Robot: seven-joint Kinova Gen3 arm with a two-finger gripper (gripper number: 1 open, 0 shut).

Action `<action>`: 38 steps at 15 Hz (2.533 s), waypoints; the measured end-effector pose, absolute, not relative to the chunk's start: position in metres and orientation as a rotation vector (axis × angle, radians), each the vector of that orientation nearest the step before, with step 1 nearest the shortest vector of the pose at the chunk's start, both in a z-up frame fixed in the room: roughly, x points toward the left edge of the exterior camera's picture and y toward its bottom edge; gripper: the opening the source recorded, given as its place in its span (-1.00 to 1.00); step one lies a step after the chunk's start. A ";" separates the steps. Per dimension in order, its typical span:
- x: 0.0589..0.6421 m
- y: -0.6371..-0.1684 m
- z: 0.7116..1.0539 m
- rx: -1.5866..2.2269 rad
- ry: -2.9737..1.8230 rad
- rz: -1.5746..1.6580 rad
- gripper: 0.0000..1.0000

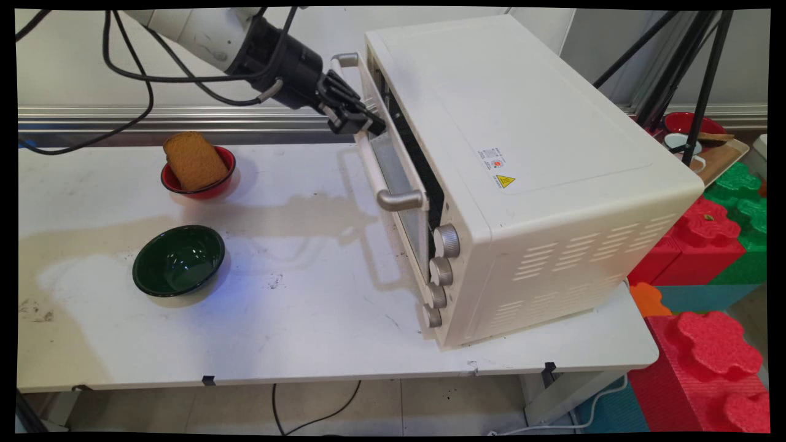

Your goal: Open the oven

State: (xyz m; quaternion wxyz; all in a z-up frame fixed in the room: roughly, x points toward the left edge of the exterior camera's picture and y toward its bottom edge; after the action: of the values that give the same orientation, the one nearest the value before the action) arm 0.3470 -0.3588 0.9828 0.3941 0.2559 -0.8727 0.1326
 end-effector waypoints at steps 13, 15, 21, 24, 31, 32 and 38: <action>0.408 -0.320 0.964 0.669 -2.285 0.332 -1.00; 0.419 -0.312 0.957 0.670 -2.303 0.329 -1.00; 0.440 -0.296 0.938 0.670 -2.342 0.318 -1.00; 0.447 -0.289 0.926 0.665 -2.365 0.304 -1.00; 0.460 -0.275 0.891 0.653 -2.415 0.271 -1.00; 0.461 -0.273 0.886 0.654 -2.421 0.266 -1.00; 0.469 -0.265 0.859 0.650 -2.456 0.255 -1.00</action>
State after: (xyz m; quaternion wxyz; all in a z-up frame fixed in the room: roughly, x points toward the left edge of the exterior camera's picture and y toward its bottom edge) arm 0.4691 -0.2648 0.8590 0.2898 0.2435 -0.9206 0.0955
